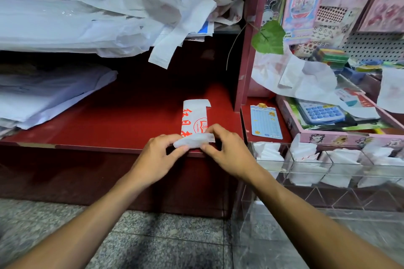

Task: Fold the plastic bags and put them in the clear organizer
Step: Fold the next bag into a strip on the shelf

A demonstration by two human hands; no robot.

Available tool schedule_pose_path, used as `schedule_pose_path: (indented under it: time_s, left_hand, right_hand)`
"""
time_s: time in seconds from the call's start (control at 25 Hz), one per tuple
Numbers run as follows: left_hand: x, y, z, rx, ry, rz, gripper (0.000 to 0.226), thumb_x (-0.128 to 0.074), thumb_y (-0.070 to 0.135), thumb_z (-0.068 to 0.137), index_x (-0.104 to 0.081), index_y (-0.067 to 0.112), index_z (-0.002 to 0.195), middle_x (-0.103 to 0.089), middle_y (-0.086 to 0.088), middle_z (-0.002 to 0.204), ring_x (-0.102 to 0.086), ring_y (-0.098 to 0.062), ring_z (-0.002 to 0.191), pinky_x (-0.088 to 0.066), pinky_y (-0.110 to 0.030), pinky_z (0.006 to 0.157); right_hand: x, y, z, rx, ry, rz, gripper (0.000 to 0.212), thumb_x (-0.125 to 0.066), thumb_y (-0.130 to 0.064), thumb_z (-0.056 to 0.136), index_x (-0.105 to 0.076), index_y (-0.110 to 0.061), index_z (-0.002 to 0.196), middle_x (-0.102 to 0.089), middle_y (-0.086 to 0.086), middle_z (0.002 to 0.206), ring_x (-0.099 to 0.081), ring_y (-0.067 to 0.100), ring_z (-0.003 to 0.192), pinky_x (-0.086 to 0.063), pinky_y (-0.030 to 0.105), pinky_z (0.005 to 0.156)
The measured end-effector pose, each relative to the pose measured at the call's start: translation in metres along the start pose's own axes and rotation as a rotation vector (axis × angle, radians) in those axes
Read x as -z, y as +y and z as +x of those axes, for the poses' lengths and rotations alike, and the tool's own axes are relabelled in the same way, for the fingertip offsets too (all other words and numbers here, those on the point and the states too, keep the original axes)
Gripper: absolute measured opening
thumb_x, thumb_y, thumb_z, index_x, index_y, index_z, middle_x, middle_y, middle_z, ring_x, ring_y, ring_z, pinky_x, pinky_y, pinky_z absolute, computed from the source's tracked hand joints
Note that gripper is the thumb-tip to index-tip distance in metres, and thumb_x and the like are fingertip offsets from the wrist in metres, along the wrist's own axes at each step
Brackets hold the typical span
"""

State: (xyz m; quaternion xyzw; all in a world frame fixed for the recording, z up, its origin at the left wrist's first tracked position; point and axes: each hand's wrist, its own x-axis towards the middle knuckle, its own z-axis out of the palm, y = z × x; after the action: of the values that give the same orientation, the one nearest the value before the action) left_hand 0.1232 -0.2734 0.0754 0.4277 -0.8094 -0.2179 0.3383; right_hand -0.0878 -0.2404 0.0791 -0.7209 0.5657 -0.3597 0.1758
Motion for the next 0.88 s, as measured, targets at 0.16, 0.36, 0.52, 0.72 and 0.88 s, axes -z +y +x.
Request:
schedule_pose_path:
  time_s: [0.16, 0.36, 0.52, 0.72, 0.88]
  left_hand:
    - [-0.001, 0.017, 0.003, 0.196, 0.05, -0.319, 0.017, -0.069, 0.008, 0.089, -0.069, 0.019, 0.102, -0.076, 0.013, 0.09, -0.071, -0.001, 0.088, -0.049, -0.014, 0.078]
    - [-0.002, 0.021, 0.004, 0.293, 0.051, -0.307, 0.046, -0.076, 0.009, 0.083, -0.057, 0.027, 0.12, -0.075, 0.004, 0.08, -0.062, -0.005, 0.072, -0.041, -0.004, 0.068]
    - [-0.007, 0.017, 0.01, 0.313, 0.097, -0.178, 0.039, -0.07, 0.01, 0.087, -0.056, 0.026, 0.119, -0.064, -0.016, 0.067, -0.049, -0.011, 0.057, -0.037, -0.014, 0.055]
    - [-0.011, 0.016, 0.008, 0.196, 0.146, 0.118, 0.048, -0.075, 0.019, 0.081, -0.05, 0.029, 0.121, -0.059, 0.005, 0.065, -0.057, -0.009, 0.061, -0.04, -0.029, 0.063]
    - [-0.012, 0.007, 0.01, 0.153, 0.155, 0.259, 0.036, -0.075, 0.027, 0.083, -0.063, 0.027, 0.117, -0.051, 0.012, 0.086, -0.049, -0.011, 0.08, -0.042, -0.03, 0.073]
  right_hand:
    - [-0.001, 0.002, 0.005, -0.136, 0.0, 0.111, 0.022, -0.06, -0.036, 0.093, -0.072, -0.018, 0.094, -0.072, -0.007, 0.09, -0.063, 0.015, 0.086, -0.05, 0.035, 0.079]
    - [-0.006, -0.009, 0.013, -0.308, 0.003, 0.014, 0.038, -0.049, -0.026, 0.098, -0.051, -0.01, 0.063, -0.054, -0.002, 0.081, -0.052, 0.03, 0.093, -0.04, 0.037, 0.084]
    - [-0.008, -0.014, 0.013, -0.348, -0.013, -0.142, 0.039, -0.046, -0.032, 0.099, -0.056, -0.014, 0.066, -0.061, -0.003, 0.11, -0.045, 0.025, 0.109, -0.026, 0.032, 0.089]
    - [-0.013, -0.016, 0.012, -0.339, 0.072, -0.23, 0.037, -0.053, -0.04, 0.096, -0.059, -0.016, 0.067, -0.061, -0.003, 0.106, -0.046, 0.021, 0.105, -0.025, 0.034, 0.089]
    - [-0.015, -0.016, 0.012, -0.293, 0.133, -0.3, 0.02, -0.061, -0.043, 0.091, -0.059, -0.025, 0.099, -0.058, -0.006, 0.106, -0.049, 0.02, 0.105, -0.027, 0.035, 0.086]
